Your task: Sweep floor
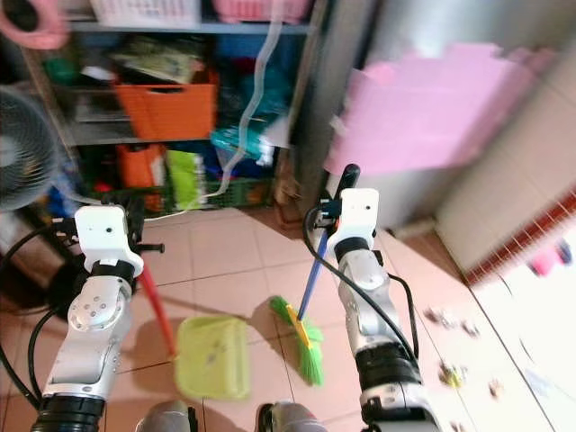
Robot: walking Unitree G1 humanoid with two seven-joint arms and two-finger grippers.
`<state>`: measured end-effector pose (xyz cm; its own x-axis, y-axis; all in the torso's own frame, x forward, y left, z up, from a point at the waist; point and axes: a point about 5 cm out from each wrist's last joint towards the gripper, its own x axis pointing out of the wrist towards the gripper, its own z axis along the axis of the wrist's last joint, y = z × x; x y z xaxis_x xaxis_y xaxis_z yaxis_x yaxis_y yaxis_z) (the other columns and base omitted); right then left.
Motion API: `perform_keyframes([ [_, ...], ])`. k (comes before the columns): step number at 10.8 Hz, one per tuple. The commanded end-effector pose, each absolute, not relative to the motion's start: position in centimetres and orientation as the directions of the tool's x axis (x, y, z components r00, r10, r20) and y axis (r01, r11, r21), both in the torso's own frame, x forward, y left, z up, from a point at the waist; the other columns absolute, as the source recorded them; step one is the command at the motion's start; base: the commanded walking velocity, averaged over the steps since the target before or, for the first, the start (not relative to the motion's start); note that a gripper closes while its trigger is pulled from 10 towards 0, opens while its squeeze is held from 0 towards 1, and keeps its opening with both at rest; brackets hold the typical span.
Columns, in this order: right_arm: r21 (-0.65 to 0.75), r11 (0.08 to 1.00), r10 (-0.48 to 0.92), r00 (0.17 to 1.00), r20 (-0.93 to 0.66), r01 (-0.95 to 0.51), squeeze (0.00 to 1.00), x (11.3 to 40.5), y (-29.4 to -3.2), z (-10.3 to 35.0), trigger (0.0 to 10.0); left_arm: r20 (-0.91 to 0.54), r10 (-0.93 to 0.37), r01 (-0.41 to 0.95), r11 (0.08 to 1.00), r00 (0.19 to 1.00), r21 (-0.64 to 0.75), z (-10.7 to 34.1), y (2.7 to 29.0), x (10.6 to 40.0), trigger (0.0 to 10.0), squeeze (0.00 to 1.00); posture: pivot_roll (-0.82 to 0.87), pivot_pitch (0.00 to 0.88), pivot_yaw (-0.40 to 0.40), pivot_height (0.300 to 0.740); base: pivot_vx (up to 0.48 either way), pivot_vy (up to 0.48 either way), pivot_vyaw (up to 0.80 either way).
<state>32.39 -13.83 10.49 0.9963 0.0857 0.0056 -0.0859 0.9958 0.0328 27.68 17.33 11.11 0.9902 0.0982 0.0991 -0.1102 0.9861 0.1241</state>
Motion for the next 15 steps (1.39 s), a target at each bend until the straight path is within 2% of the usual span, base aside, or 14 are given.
perform_keyframes([
  [1,0.029,0.998,0.06,0.998,0.031,-0.06,0.0,32.8,-14.5,11.1,10.0,0.158,0.082,-0.104,0.985,0.984,0.14,12.3,17.1,28.2,10.0,0.0,0.1,0.0,-0.065,0.74,0.0,0.0,-0.8],
  [4,0.028,0.999,0.046,0.998,0.049,-0.047,0.0,32.5,-15.1,11.3,10.0,0.171,0.093,-0.11,0.989,0.981,0.094,13.1,17.2,28.7,10.0,0.0,0.09,0.0,-0.061,0.74,0.0,0.0,-0.8],
  [7,0.024,0.998,0.063,0.997,0.05,-0.064,0.0,32.3,-14.9,11.4,10.0,0.172,0.096,-0.102,0.994,0.98,0.03,13.8,17.0,27.9,10.0,0.0,0.09,0.0,-0.068,0.74,0.0,0.0,-0.8],
  [9,0.046,0.999,0.016,0.999,0.037,-0.017,0.0,32.4,-15.7,11.2,10.0,0.166,0.083,-0.097,0.992,0.983,0.078,13.6,16.9,28.0,10.0,0.0,0.09,0.007,-0.057,0.74,0.0,0.0,-0.8],
  [11,0.037,0.998,0.046,0.999,0.015,-0.047,0.0,31.8,-15.3,10.8,10.0,0.155,0.073,-0.084,0.995,0.985,0.061,14.0,17.3,27.9,10.0,0.0,0.09,0.046,-0.079,0.74,0.0,0.0,-0.8],
  [15,0.035,0.996,0.077,0.997,0.029,-0.078,0.0,32.6,-14.4,11.3,10.0,0.17,0.079,-0.09,0.994,0.982,0.057,14.7,17.2,28.2,10.0,0.0,0.12,0.035,-0.092,0.74,0.0,0.307,-0.8],
])
